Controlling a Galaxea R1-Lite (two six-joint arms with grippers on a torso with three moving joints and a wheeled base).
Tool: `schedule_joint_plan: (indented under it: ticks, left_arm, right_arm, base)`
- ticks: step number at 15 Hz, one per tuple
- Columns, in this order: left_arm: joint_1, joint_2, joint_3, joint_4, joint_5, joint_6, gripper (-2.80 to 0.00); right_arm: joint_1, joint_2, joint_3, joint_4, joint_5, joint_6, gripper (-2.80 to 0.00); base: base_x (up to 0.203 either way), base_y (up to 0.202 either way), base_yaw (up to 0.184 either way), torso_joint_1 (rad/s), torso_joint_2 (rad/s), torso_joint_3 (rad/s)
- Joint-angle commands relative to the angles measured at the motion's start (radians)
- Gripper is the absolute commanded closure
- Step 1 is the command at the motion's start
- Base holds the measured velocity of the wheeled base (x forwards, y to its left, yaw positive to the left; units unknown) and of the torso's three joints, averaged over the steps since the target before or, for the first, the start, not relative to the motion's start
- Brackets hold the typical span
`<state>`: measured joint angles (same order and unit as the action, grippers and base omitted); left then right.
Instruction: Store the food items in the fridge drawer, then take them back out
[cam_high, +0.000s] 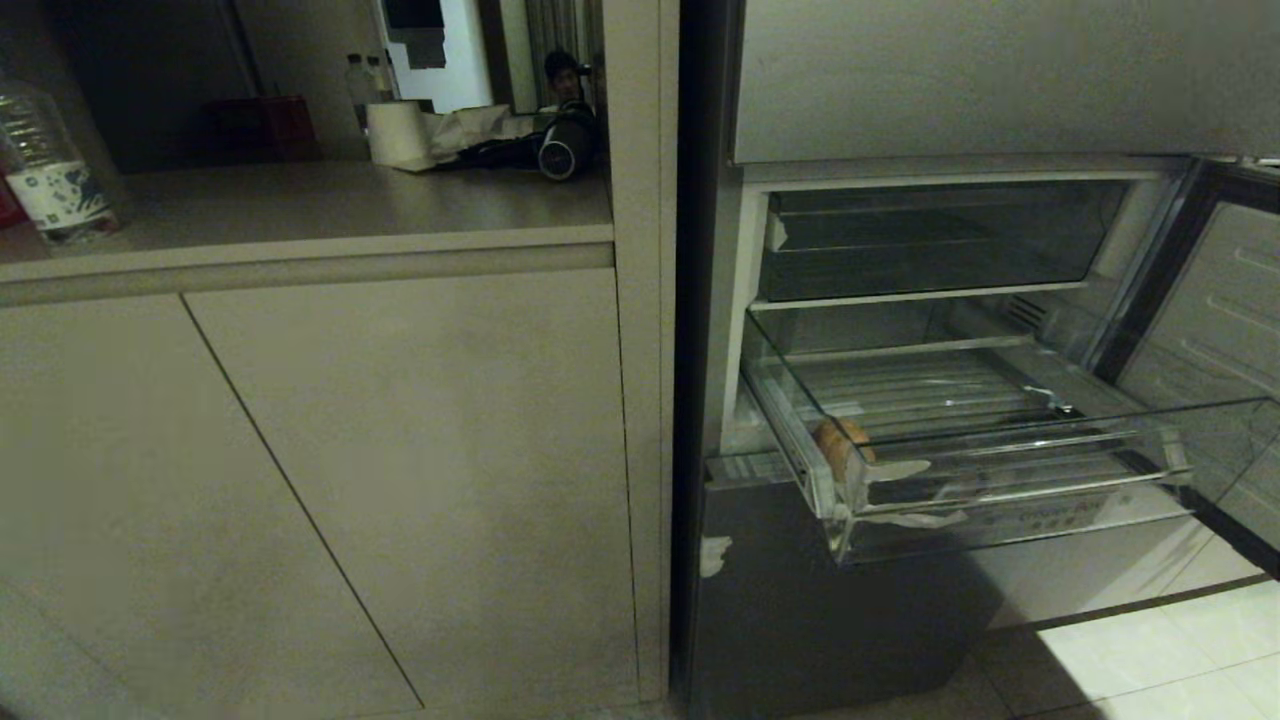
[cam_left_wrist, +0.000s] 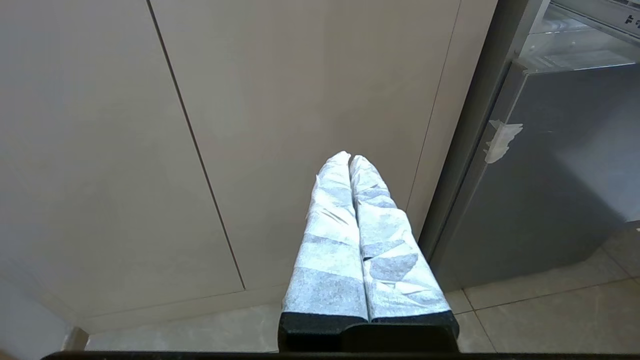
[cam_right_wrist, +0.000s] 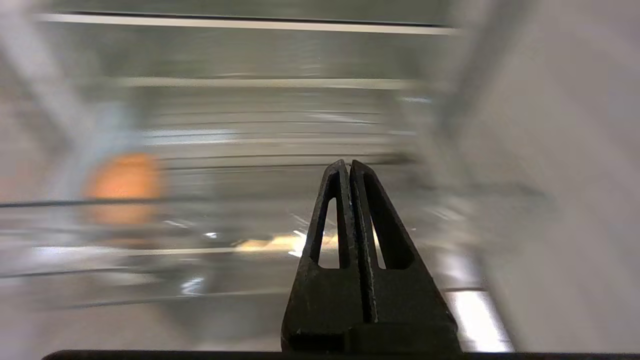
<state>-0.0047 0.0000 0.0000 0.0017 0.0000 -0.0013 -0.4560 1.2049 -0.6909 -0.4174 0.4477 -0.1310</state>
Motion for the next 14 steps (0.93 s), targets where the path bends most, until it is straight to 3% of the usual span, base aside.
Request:
schedule_joint_plan:
  ticks: [1,3,5,9,14]
  left_arm:
    - [0.000,0.002,0.000,0.000,-0.001,0.000,0.00]
    - [0.000,0.002,0.000,0.000,0.000,0.000,0.00]
    - [0.000,0.002,0.000,0.000,0.000,0.000,0.00]
    - [0.000,0.002,0.000,0.000,0.000,0.000,0.00]
    - [0.000,0.002,0.000,0.000,0.000,0.000,0.00]
  right_arm:
    - [0.121,0.074,-0.155,0.186,0.002,0.022,0.00]
    - [0.215,0.154,-0.226,0.292,0.004,0.048,0.00]
    - [0.272,0.215,-0.240,0.302,0.009,0.068,0.00]
    - [0.280,0.291,-0.228,0.149,0.003,0.062,0.00]
    - [0.278,0.298,-0.206,0.137,0.000,0.057,0.00]
  base:
    - [0.000,0.000,0.000,0.000,0.00,0.000]
    - [0.000,0.000,0.000,0.000,0.00,0.000]
    - [0.000,0.000,0.000,0.000,0.00,0.000]
    - [0.000,0.000,0.000,0.000,0.00,0.000]
    - [0.000,0.000,0.000,0.000,0.00,0.000]
